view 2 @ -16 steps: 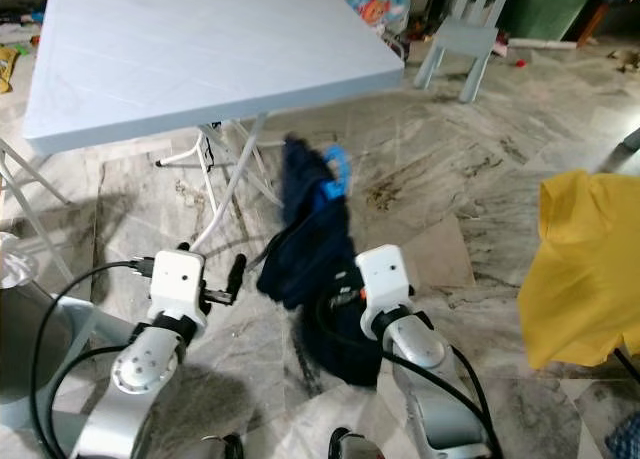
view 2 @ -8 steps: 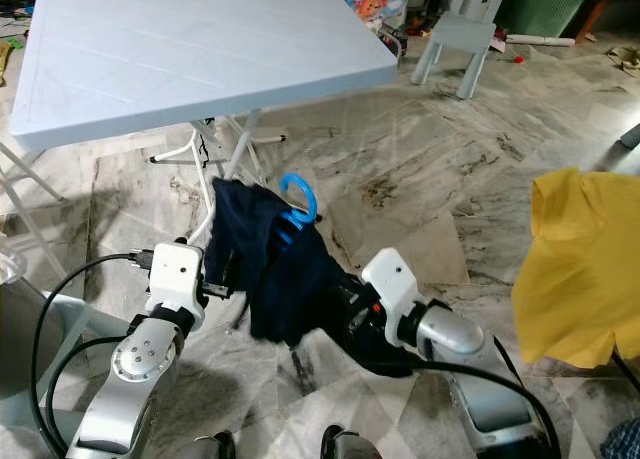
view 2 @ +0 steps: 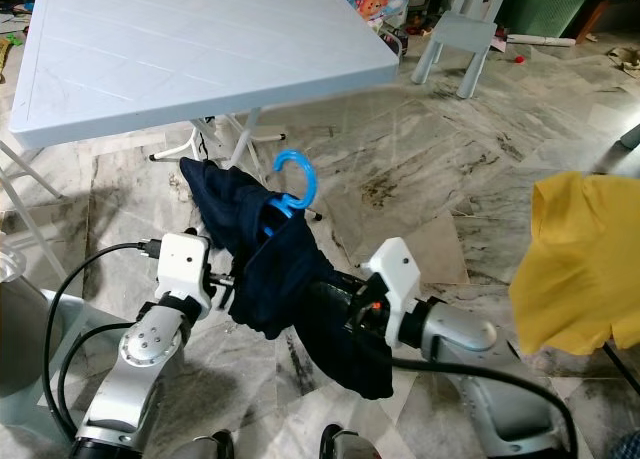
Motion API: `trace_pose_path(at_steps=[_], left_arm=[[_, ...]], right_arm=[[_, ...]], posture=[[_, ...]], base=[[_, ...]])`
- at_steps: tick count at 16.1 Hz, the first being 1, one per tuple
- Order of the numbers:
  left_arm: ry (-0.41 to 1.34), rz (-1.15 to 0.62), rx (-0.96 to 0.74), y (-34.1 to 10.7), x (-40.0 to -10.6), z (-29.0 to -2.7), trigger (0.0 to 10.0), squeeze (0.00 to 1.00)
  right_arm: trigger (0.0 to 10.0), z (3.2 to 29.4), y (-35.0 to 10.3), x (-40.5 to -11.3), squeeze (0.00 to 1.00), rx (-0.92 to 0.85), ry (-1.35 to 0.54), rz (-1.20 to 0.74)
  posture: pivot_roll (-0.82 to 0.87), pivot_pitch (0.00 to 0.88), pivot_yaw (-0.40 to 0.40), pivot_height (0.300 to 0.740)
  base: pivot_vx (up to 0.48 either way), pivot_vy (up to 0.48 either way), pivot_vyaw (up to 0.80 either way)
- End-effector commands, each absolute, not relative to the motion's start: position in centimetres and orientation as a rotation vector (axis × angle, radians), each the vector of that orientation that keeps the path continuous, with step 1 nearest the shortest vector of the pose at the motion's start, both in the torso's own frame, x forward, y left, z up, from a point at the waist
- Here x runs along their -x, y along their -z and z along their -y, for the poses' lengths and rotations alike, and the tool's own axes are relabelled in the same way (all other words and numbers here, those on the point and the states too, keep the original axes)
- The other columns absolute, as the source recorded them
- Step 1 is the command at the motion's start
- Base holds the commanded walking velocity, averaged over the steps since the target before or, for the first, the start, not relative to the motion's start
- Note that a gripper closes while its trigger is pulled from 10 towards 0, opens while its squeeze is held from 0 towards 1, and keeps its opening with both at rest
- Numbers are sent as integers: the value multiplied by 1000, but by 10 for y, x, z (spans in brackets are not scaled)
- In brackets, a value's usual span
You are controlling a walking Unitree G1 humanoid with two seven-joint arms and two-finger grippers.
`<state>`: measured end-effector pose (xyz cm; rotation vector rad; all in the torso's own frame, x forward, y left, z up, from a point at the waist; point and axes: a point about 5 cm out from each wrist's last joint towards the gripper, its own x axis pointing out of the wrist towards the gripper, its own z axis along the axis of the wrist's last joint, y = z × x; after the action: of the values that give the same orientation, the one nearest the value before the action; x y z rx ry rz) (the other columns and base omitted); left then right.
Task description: Hang hanger
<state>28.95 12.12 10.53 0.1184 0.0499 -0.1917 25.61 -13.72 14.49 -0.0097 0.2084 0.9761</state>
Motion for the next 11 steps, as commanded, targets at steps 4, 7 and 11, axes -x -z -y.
trace_pose_path(at_steps=[4, 7, 11], left_arm=[[204, -35, -109, -103, -292, -121, 0, 0], [212, -38, -119, -99, -290, -120, 0, 0], [271, -21, -147, -102, -289, -110, 0, 0]], right_arm=[[10000, 141, -152, -246, 0, 25, -1013, -203], [10000, 136, -143, -254, 0, 16, -910, -205], [10000, 116, -123, -270, 0, -45, -715, -170]], posture=[[-39, 197, -93, 740], [-18, 182, -76, 740], [45, 122, -8, 740]], base=[[0, 0, 0], [0, 0, 0], [0, 0, 0]])
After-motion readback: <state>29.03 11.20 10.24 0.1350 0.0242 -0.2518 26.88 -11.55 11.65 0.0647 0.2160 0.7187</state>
